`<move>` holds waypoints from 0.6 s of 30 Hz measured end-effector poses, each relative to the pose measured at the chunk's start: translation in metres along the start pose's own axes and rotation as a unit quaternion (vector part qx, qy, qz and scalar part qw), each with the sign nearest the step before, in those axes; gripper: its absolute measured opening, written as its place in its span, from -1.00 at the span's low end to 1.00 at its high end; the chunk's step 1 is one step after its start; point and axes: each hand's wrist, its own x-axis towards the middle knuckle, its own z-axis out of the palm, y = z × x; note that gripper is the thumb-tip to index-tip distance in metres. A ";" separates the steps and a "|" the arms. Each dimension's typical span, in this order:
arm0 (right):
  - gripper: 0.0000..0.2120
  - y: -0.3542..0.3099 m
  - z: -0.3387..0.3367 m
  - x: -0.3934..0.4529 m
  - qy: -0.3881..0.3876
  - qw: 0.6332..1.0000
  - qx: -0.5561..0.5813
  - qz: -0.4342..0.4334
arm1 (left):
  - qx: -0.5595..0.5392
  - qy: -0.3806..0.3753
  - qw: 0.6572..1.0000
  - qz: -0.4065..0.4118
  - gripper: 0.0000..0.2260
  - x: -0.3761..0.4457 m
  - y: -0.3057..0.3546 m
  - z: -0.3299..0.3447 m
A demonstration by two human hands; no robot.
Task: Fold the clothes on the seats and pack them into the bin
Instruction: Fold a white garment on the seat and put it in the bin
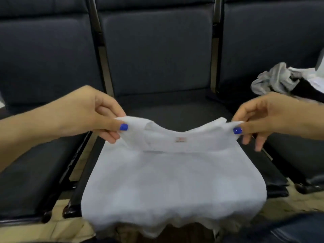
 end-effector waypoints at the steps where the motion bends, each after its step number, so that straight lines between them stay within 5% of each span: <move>1: -0.85 0.004 0.011 -0.004 -0.020 1.000 -0.010 0.013 | 0.000 -0.019 1.000 -0.011 -0.75 -0.005 -0.009 0.008; 5: -0.95 0.022 0.045 -0.015 -0.117 0.985 -0.096 0.085 | -0.034 -0.099 0.993 -0.052 -0.97 -0.019 -0.049 0.042; 12: -0.90 0.044 0.076 0.002 -0.268 0.935 -0.171 0.159 | 0.065 -0.331 0.932 -0.131 -0.84 -0.020 -0.094 0.069; 15: -0.87 0.033 0.070 0.026 -0.249 0.932 -0.191 0.179 | 0.081 -0.250 0.954 -0.142 -0.80 0.008 -0.095 0.058; 18: -0.87 0.026 0.056 0.061 -0.153 0.949 -0.215 0.175 | 0.065 -0.044 0.986 -0.146 -0.75 0.051 -0.101 0.046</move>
